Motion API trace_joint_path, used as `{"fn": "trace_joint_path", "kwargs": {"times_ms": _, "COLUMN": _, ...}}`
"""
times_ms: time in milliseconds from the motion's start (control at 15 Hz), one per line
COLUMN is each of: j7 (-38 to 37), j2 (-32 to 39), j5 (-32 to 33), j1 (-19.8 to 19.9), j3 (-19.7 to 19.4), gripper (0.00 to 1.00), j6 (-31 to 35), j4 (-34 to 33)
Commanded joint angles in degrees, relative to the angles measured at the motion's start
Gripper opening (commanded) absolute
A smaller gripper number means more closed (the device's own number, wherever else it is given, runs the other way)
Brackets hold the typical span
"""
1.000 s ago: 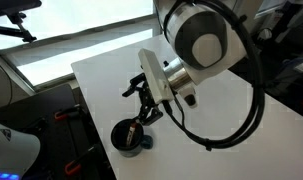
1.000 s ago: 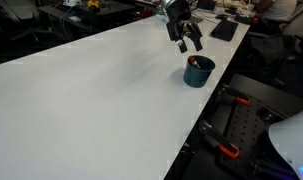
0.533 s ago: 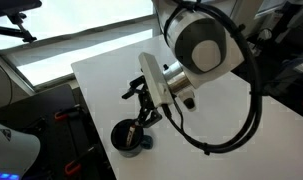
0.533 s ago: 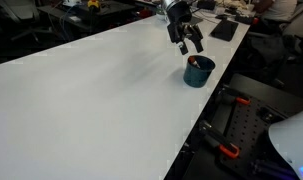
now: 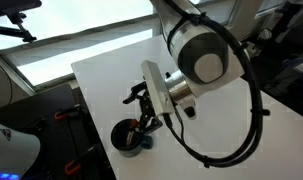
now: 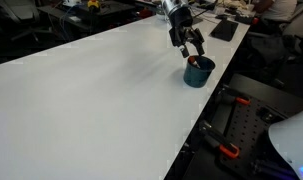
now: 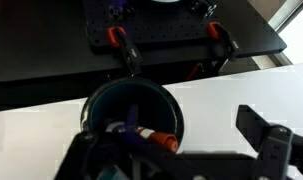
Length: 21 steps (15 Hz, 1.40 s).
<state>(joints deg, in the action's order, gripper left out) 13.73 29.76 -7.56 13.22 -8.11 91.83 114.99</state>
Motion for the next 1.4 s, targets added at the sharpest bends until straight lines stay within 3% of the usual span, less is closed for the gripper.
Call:
{"fn": "trace_joint_path", "kwargs": {"times_ms": 0, "j7": -0.48, "j2": 1.38, "j5": 0.13, "j1": 1.17, "j3": 0.13, "gripper": 1.0, "j6": -0.02, "j4": -1.54}}
{"fn": "trace_joint_path", "kwargs": {"times_ms": 1067, "j7": -0.4, "j2": 3.24, "j5": 0.56, "j1": 2.14, "j3": 0.31, "gripper": 1.0, "j6": 0.11, "j4": -1.99}}
{"fn": "trace_joint_path", "kwargs": {"times_ms": 1200, "j7": -0.05, "j2": 3.23, "j5": 0.57, "j1": 2.22, "j3": 0.34, "gripper": 0.74, "j6": 0.59, "j4": -1.86}}
{"fn": "trace_joint_path", "kwargs": {"times_ms": 1333, "j7": 0.0, "j2": 3.27, "j5": 0.53, "j1": 2.27, "j3": 0.34, "gripper": 0.58, "j6": 0.61, "j4": -1.82}}
